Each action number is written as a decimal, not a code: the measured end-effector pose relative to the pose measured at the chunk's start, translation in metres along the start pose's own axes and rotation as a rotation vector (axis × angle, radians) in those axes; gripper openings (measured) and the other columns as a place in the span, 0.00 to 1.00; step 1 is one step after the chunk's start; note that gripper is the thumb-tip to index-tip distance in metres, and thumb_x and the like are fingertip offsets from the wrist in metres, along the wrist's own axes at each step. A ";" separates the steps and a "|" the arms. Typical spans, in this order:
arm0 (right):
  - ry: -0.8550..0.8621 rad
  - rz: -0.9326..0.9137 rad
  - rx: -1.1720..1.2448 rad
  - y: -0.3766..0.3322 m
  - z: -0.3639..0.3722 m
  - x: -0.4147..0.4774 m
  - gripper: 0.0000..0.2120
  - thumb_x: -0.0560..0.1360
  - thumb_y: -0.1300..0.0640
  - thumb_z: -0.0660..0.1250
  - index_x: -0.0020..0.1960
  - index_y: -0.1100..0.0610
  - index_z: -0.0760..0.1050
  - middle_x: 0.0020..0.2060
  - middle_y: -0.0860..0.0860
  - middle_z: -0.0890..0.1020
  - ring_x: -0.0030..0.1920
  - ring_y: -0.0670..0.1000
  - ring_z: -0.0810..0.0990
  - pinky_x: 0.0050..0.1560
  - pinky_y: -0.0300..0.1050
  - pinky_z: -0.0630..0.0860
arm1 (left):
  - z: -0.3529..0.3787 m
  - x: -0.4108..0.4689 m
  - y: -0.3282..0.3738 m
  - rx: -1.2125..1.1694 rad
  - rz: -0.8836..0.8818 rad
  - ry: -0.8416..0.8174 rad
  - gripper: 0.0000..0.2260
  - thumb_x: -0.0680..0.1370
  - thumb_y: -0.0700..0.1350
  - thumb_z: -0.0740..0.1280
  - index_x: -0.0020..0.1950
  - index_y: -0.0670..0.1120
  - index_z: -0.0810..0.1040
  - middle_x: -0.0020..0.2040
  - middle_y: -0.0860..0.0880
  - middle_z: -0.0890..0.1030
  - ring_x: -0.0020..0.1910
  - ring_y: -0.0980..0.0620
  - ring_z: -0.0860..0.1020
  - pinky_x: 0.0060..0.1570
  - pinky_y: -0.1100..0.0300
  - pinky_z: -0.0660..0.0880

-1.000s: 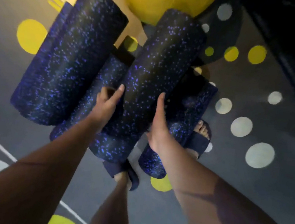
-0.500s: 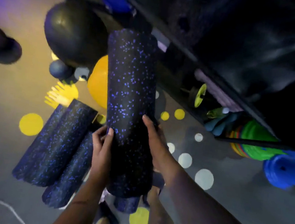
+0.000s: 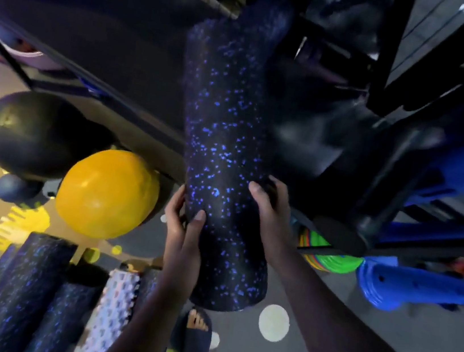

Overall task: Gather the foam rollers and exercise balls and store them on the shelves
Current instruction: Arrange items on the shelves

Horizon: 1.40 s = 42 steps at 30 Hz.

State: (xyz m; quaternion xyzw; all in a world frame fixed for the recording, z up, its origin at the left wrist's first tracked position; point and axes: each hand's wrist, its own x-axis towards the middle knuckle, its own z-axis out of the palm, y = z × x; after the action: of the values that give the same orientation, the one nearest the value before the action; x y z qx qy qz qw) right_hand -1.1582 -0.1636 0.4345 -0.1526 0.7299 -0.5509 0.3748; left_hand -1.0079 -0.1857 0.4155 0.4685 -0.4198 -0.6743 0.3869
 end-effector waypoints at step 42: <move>0.297 -0.756 -1.024 0.074 -0.015 -0.007 0.12 0.75 0.56 0.66 0.57 0.56 0.79 0.55 0.59 0.76 0.52 0.62 0.73 0.53 0.56 0.68 | -0.007 0.034 -0.088 0.211 -0.495 -0.090 0.12 0.84 0.38 0.59 0.61 0.52 0.76 0.54 0.46 0.81 0.46 0.46 0.79 0.44 0.55 0.72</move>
State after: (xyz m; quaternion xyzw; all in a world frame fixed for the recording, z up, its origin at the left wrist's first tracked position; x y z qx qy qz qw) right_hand -1.1501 -0.1228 0.3712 -0.4802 0.8400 -0.2428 -0.0695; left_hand -1.0218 -0.1870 0.3222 0.5642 -0.3770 -0.7210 0.1406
